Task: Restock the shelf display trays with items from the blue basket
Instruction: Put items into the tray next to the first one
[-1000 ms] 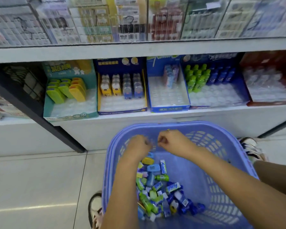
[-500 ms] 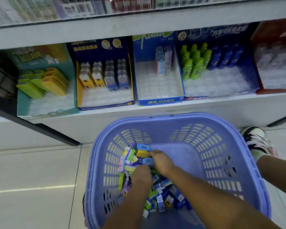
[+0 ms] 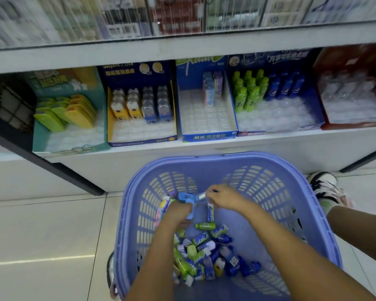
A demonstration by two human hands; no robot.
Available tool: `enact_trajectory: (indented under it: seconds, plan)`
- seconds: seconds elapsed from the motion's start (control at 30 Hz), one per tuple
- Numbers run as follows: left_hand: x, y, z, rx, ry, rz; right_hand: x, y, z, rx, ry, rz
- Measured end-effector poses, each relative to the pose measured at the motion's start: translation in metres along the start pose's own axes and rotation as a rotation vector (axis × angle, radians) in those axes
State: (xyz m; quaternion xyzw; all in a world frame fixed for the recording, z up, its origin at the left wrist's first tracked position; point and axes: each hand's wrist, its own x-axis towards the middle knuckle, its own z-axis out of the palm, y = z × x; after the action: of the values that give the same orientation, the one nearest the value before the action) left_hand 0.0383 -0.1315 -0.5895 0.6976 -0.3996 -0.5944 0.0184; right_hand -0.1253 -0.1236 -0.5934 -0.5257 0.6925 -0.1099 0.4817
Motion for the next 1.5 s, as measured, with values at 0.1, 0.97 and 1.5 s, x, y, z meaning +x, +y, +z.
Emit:
enact_trajectory:
  seconds: [0.1, 0.97, 1.5]
  plan:
    - [-0.023, 0.025, -0.018, -0.375, -0.108, 0.017, -0.024, -0.028, -0.035, 0.077, 0.037, -0.037]
    - [-0.099, 0.057, -0.178, -0.924, 0.434, 0.602, 0.005, -0.289, -0.053, 0.029, 0.561, -0.774]
    - [-0.091, 0.035, -0.202, -0.998, 0.437, 0.685, 0.061, -0.352, -0.029, -0.573, 0.477, -0.612]
